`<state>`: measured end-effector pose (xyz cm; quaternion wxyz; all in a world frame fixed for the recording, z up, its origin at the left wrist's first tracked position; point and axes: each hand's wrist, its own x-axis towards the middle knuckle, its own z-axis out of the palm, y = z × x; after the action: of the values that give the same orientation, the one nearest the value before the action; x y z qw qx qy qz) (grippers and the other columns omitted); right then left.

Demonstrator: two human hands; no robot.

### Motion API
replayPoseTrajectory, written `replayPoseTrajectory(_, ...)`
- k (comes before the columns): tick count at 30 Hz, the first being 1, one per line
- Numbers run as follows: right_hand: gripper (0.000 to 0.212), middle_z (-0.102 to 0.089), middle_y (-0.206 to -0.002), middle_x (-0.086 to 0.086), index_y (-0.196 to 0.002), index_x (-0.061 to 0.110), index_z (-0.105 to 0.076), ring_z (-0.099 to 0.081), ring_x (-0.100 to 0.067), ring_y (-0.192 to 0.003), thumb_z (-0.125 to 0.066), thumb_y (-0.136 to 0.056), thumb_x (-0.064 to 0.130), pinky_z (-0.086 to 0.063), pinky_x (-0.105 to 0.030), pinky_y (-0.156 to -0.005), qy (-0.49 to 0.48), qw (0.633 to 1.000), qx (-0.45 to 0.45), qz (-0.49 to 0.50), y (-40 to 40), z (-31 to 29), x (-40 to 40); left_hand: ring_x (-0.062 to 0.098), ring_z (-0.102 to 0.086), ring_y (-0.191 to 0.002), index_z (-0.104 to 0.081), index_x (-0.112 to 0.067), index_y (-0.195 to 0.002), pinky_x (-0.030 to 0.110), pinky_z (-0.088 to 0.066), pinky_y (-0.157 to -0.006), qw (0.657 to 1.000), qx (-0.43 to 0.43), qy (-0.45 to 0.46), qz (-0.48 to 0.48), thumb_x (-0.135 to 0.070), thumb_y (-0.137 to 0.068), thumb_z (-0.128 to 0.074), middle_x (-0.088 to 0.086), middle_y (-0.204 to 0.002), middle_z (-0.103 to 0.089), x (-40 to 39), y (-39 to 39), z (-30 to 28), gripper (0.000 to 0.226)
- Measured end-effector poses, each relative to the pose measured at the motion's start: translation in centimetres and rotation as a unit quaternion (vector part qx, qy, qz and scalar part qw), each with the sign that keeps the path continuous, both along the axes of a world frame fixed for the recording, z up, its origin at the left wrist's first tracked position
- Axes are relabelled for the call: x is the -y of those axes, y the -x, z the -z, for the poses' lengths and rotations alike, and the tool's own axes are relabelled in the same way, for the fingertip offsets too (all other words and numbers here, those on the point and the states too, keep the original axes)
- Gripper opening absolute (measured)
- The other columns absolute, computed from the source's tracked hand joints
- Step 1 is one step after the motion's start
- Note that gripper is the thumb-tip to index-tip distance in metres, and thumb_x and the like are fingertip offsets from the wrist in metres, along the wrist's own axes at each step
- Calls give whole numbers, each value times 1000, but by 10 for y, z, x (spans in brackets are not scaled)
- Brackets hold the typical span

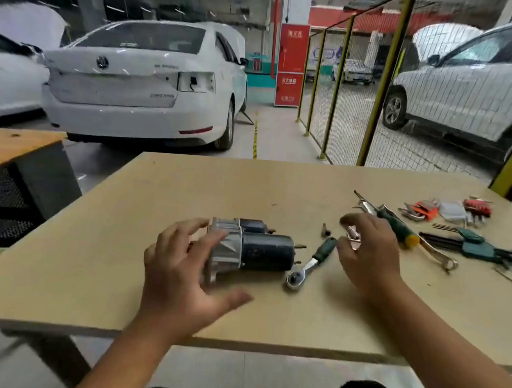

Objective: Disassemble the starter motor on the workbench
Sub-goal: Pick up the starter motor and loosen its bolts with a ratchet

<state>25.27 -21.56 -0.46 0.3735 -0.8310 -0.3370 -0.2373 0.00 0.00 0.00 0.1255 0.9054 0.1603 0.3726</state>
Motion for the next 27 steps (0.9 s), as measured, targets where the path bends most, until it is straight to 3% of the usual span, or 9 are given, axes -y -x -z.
replayPoseTrajectory(3, 39, -60, -132, -7, -119, 23, -69, -54, -30, -122, -65, -84, 42, -44, -44, -100, 168, 975, 69, -125, -16, -8, 1, 28, -50, -127, -60, -42, -136, 51, -43, -95, 988, -108, -106, -27, -82, -60, -73, -2, -144, -51, 6, -21, -6, 87)
replayPoseTrajectory(5, 51, -44, -153, -2, -127, 36, -64, -40, -24, -137, -50, -90, 70, -36, -44, -108, 301, 930, 82, -195, -33, -10, -3, 26, -56, -111, -63, -41, -133, 46, -53, -84, 990, -101, -97, -26, -70, -59, -83, -5, -133, -56, -6, -38, -8, 82)
replayPoseTrajectory(8, 64, -42, -154, 4, -126, 42, -61, -39, -20, -139, -36, -87, 85, -33, -45, -110, 367, 898, 98, -223, -56, -6, -21, 22, -56, -100, -65, -43, -130, 38, -56, -72, 992, -87, -89, -5, -70, -57, -83, -10, -126, -57, -33, -68, -7, 80)
replayPoseTrajectory(14, 74, -59, -134, 6, -130, 31, -64, -52, -13, -122, -34, -88, 84, -43, -37, -99, 293, 927, 44, -232, -82, -2, -45, 24, -50, -107, -65, -38, -133, 45, -54, -88, 994, -91, -40, 36, -57, -59, -91, -7, -127, -55, -80, -157, -14, 81)
replayPoseTrajectory(17, 55, -61, -124, 12, -128, 29, -66, -54, -6, -116, -53, -91, 68, -42, -26, -95, 150, 970, -3, -190, -98, -11, -31, 26, -50, -108, -66, -35, -133, 48, -53, -90, 995, -78, -32, 57, -53, -59, -92, -6, -127, -55, -93, -186, -13, 81)
replayPoseTrajectory(20, 28, -71, -94, 11, -111, 24, -72, -65, -9, -83, -72, -89, 41, -51, -29, -73, 58, 992, -61, -96, -118, -22, -10, 25, -49, -112, -63, -36, -136, 52, -52, -92, 994, -76, -58, 51, -58, -59, -90, -5, -132, -52, -97, -193, -6, 85)
replayPoseTrajectory(23, 27, -69, -75, 11, -97, 32, -73, -61, -5, -68, -75, -78, 51, -44, -27, -62, 146, 976, -153, -57, -129, -30, 10, 36, -50, -124, -71, -25, -127, 53, -44, -97, 989, 7, -150, -2, -58, -67, -84, 11, -137, -55, -86, -187, -5, 69)
replayPoseTrajectory(25, 37, -69, -76, 18, -94, 40, -71, -60, 0, -72, -71, -69, 66, -43, -27, -63, 237, 954, -169, -66, -129, -34, 15, 35, -57, -113, -77, -17, -114, 47, -44, -90, 972, 101, -209, 28, -49, -79, -77, 14, -125, -63, -60, -182, -1, 47)
replayPoseTrajectory(27, 39, -67, -80, 20, -95, 41, -70, -59, 1, -77, -71, -66, 68, -48, -27, -66, 298, 938, -166, -62, -127, -35, 13, 21, -62, -93, -76, -21, -113, 40, -49, -78, 976, 84, -149, 136, -53, -86, -71, 1, -112, -64, -24, -176, 2, 42)
